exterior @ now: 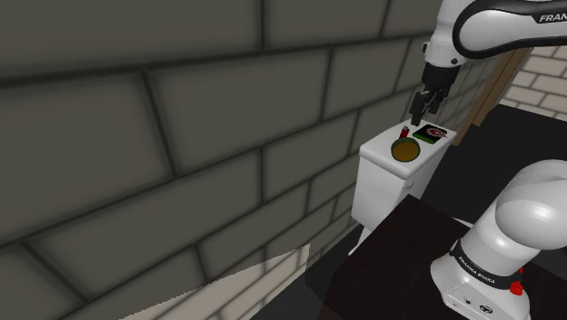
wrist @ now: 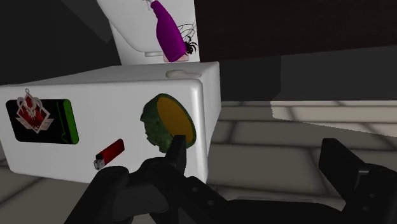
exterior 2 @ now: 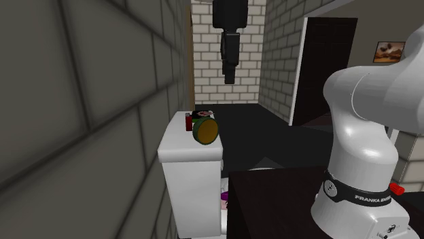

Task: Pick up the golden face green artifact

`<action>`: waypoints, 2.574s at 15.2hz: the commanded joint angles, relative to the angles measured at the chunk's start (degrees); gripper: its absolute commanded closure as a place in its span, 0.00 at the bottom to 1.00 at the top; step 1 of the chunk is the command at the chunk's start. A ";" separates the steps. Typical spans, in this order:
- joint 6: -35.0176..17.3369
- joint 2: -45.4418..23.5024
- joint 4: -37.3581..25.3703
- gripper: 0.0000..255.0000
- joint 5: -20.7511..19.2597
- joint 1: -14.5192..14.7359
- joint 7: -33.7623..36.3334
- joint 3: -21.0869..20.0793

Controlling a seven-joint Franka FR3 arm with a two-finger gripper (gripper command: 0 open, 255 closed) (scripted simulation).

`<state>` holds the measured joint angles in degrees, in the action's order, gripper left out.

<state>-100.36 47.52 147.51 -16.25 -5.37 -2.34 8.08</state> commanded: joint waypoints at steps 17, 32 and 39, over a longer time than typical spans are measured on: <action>-31.51 -20.94 6.22 0.00 -15.18 -7.01 -11.50 19.29; -37.10 -24.74 8.09 1.00 -16.44 -7.19 -10.30 20.45; -32.07 -21.30 6.43 1.00 -15.32 -7.03 -11.38 19.41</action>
<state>-133.40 25.66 154.35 -31.81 -12.46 -13.47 27.66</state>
